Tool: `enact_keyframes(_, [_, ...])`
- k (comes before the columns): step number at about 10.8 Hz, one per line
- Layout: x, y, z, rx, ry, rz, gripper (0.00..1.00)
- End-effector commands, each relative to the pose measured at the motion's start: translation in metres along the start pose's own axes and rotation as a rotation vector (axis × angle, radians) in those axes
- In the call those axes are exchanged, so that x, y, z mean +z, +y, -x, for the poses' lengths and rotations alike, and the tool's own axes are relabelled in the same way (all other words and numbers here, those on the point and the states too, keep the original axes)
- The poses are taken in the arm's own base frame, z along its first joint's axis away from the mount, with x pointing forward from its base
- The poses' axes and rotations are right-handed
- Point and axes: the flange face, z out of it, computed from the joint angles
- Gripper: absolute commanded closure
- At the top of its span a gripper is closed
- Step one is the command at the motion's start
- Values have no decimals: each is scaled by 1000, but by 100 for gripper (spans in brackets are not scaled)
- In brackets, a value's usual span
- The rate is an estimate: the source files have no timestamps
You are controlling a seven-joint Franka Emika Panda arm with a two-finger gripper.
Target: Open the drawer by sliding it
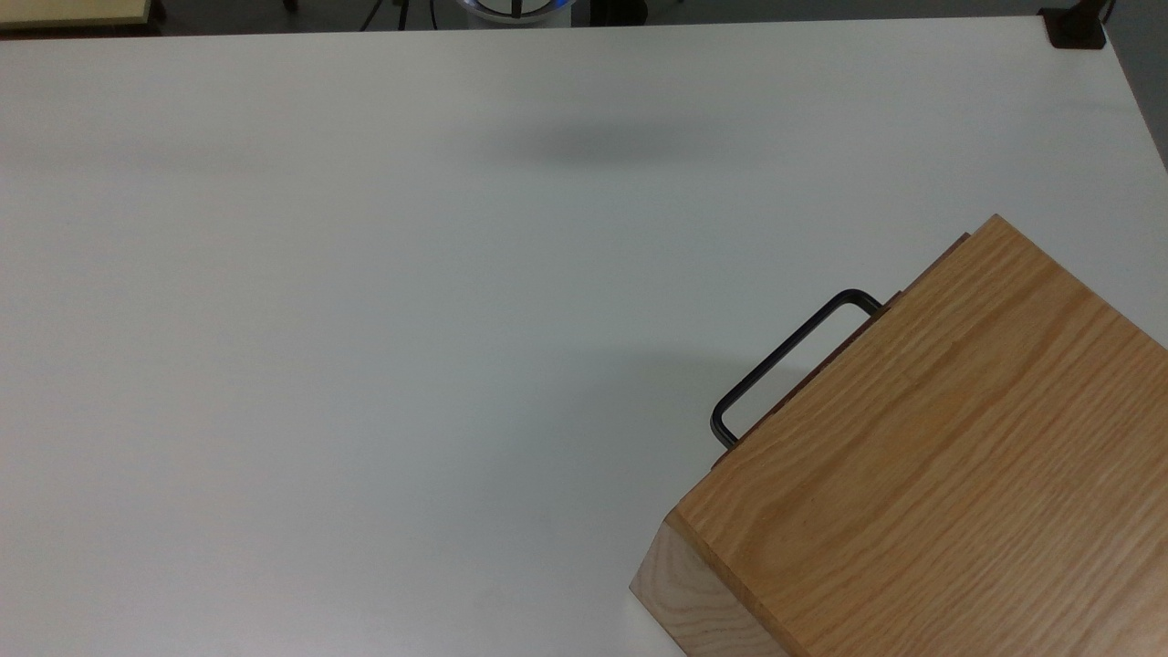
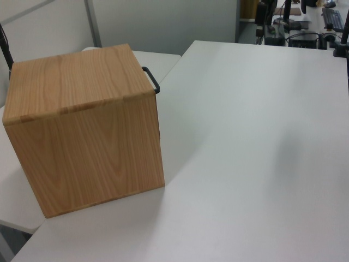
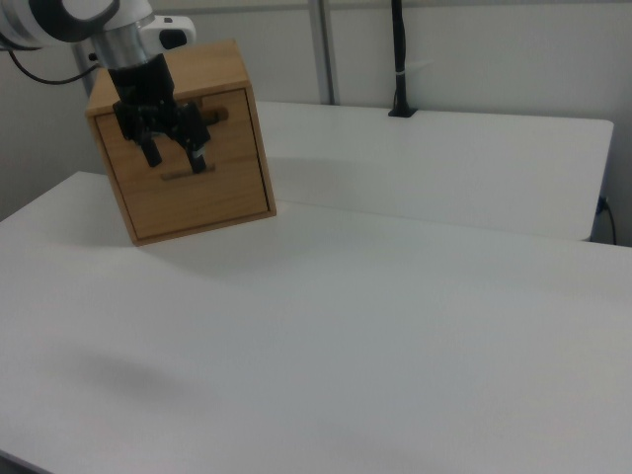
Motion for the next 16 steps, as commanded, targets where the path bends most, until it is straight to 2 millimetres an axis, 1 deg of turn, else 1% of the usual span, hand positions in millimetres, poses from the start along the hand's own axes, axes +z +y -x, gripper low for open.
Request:
enact_keyframes(1, [0,-1,1,-10,14,-3,0])
enact_keyframes(10, [0,0,0,16,16,-5,0])
enact_keyframes(12, [1,-4,-1,152,19,-12,0])
enact_keyframes(14, [-3,-12,-5,258,43,-75,0])
enact_keyframes(16, [-5,-16,-11,441,70,-127,0])
